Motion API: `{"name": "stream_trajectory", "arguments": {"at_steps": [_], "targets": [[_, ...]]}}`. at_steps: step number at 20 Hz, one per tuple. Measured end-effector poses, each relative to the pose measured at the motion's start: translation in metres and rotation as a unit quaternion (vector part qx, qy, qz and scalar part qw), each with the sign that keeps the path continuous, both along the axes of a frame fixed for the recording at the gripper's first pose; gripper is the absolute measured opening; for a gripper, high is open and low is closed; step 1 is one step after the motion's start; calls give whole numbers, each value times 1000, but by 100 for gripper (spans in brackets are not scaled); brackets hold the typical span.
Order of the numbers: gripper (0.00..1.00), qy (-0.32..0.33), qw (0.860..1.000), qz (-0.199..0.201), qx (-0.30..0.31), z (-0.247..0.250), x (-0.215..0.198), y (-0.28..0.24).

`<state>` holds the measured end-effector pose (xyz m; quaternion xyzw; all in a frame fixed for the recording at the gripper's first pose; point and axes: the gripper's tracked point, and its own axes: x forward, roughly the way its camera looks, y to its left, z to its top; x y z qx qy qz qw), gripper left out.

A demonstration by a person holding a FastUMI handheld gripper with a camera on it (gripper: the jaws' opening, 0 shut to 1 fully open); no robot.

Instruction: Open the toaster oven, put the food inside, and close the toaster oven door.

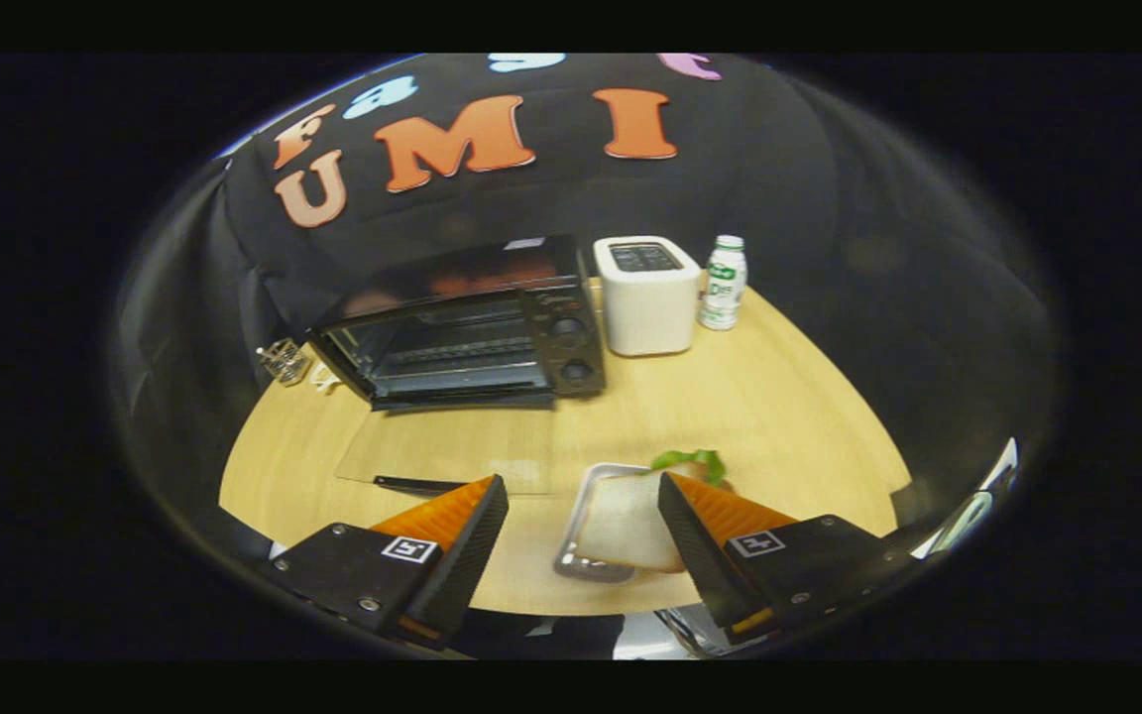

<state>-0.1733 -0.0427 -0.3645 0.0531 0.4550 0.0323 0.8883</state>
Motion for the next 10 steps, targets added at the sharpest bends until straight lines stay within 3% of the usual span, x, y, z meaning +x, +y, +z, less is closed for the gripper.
{"name": "stream_trajectory", "arguments": {"at_steps": [5,10], "targets": [[91,32,998,-55,-9,-31,-25,-50],[91,75,994,-71,31,-61,-37,-47]]}}
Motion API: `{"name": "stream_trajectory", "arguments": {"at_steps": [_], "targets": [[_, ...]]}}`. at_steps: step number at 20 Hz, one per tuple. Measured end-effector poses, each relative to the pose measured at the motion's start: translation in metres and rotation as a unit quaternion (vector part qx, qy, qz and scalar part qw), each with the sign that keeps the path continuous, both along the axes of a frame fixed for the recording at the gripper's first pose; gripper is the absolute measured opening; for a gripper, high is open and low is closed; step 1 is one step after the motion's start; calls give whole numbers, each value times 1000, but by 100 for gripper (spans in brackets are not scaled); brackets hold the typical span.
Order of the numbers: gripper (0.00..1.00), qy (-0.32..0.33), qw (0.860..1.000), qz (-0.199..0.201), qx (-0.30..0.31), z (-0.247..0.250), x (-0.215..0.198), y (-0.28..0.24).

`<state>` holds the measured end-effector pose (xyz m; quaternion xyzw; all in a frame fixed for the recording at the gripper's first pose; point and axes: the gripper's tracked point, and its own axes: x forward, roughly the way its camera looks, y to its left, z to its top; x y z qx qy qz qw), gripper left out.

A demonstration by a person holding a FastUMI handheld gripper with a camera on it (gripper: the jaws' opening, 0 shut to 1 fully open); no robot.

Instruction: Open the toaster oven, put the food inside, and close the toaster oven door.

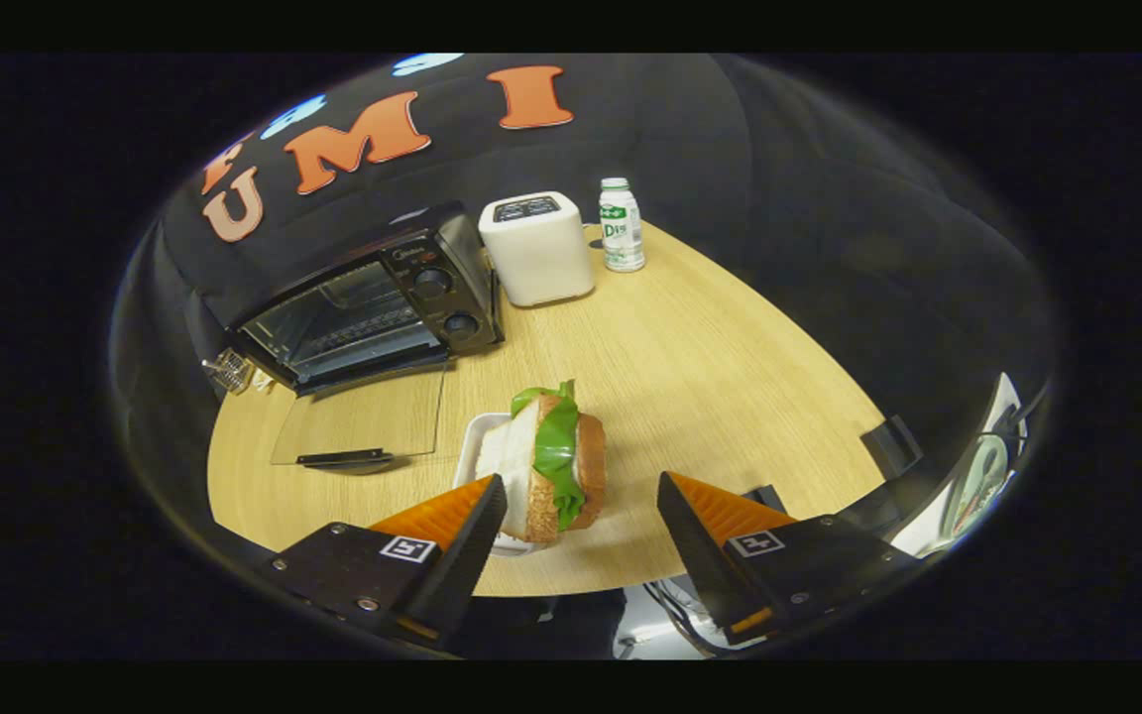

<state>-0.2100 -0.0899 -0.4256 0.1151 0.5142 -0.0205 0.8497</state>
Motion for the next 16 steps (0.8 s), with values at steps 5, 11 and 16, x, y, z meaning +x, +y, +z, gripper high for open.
{"name": "stream_trajectory", "arguments": {"at_steps": [5,11,16], "targets": [[83,14,999,10,29,-6,17,7],[54,59,995,-8,78,-10,20,21],[31,64,984,-72,147,-1,24,24]]}}
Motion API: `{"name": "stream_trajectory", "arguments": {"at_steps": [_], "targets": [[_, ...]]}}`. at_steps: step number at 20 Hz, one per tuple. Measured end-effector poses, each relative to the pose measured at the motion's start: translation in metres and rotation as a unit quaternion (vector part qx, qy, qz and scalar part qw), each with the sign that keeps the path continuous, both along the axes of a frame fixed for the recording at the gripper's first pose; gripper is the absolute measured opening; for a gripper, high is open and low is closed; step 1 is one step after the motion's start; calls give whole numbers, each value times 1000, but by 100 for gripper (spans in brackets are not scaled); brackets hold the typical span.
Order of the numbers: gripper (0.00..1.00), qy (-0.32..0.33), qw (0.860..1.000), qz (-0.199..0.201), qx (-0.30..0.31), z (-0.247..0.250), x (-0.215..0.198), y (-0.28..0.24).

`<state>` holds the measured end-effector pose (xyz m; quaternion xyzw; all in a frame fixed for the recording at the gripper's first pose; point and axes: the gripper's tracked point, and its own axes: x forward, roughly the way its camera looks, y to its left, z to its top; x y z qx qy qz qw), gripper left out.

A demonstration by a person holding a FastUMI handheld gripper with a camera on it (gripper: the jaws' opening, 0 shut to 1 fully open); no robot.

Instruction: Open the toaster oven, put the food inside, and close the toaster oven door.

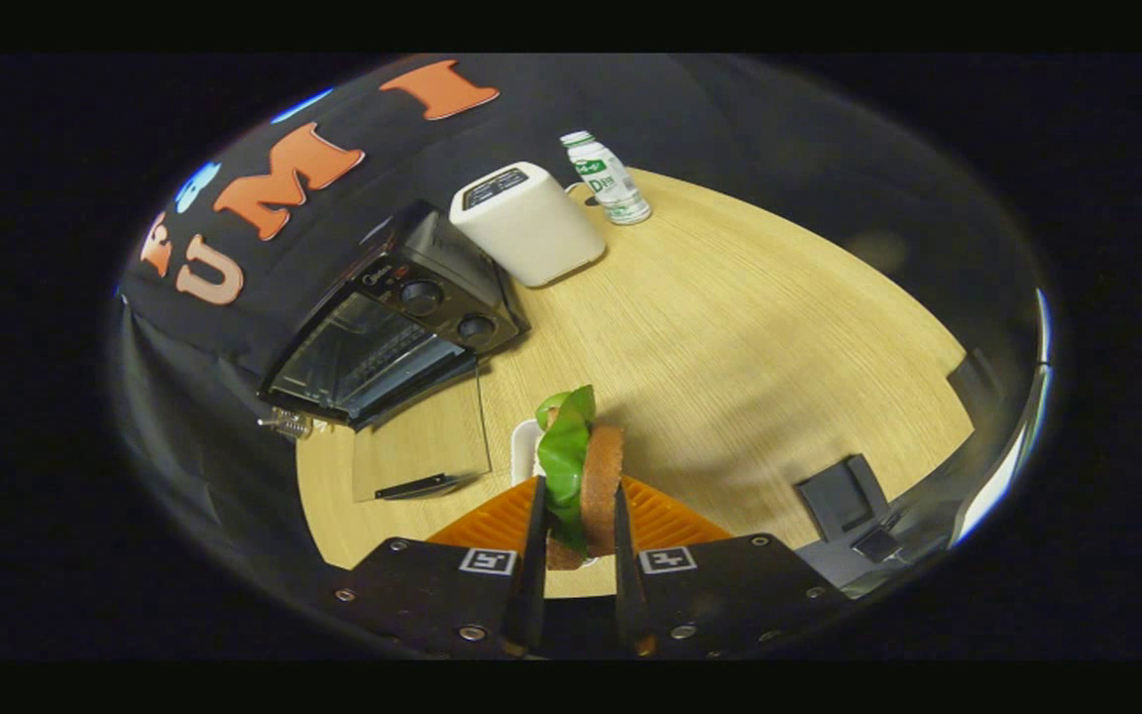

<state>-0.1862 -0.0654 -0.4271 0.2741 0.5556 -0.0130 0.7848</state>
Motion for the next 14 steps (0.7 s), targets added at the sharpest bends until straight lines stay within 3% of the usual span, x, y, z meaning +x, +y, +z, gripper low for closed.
{"name": "stream_trajectory", "arguments": {"at_steps": [7,14], "targets": [[28,-40,993,-72,82,29,9,8],[27,-93,972,-115,183,65,34,37]]}}
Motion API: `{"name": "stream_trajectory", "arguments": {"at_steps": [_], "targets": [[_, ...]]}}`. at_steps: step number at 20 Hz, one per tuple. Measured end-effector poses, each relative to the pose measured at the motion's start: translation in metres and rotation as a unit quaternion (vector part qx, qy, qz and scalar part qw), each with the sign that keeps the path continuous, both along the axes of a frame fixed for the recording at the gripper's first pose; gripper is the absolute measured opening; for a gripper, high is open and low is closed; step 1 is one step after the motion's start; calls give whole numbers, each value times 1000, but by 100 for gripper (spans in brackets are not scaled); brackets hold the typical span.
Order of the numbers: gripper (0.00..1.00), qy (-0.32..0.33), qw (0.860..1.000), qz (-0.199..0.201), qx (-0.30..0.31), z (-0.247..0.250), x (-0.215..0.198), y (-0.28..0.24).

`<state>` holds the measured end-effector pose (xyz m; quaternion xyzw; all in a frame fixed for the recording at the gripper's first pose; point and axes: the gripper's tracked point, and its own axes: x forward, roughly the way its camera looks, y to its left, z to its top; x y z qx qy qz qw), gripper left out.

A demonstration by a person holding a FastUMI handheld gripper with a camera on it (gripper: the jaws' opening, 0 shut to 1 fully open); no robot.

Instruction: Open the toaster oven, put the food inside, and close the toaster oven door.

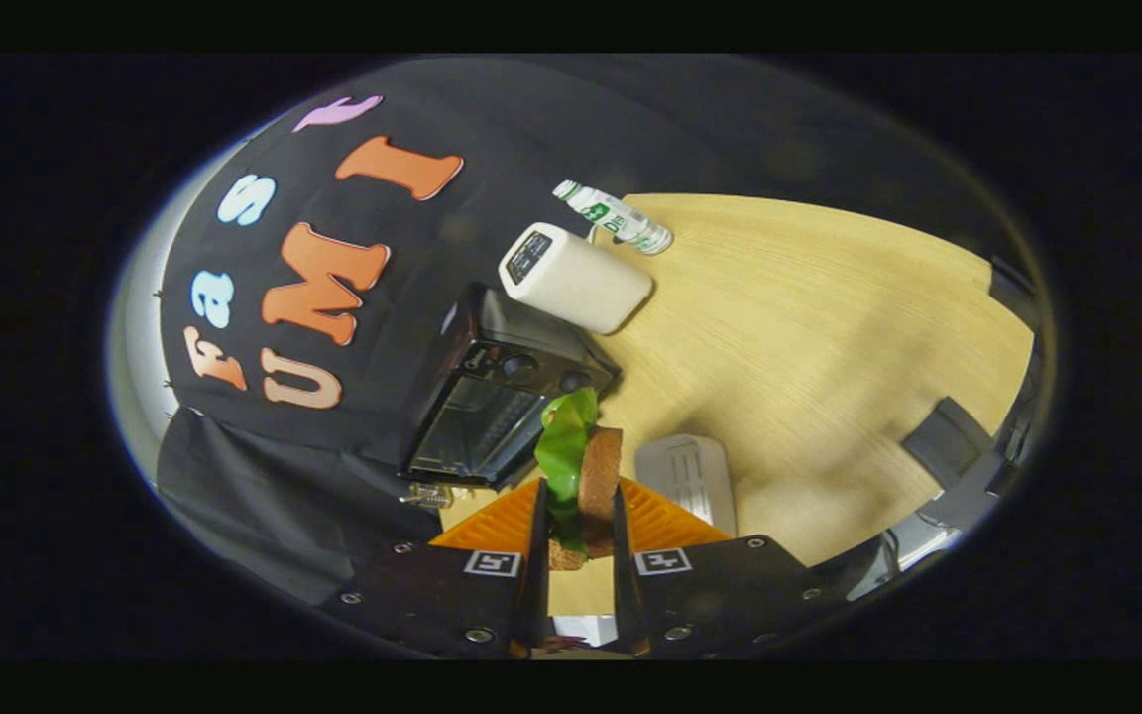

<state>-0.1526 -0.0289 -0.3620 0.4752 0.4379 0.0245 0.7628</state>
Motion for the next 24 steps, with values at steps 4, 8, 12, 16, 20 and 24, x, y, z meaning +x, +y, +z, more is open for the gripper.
{"name": "stream_trajectory", "arguments": {"at_steps": [4,8,12,16,20,24], "targets": [[27,-23,999,5,41,10,21,35],[27,-42,996,9,76,12,52,78],[27,-49,994,20,95,5,76,116],[27,-50,992,15,113,-8,103,149],[27,-50,992,5,119,-23,125,170],[27,-38,991,-19,128,-46,148,178]]}}
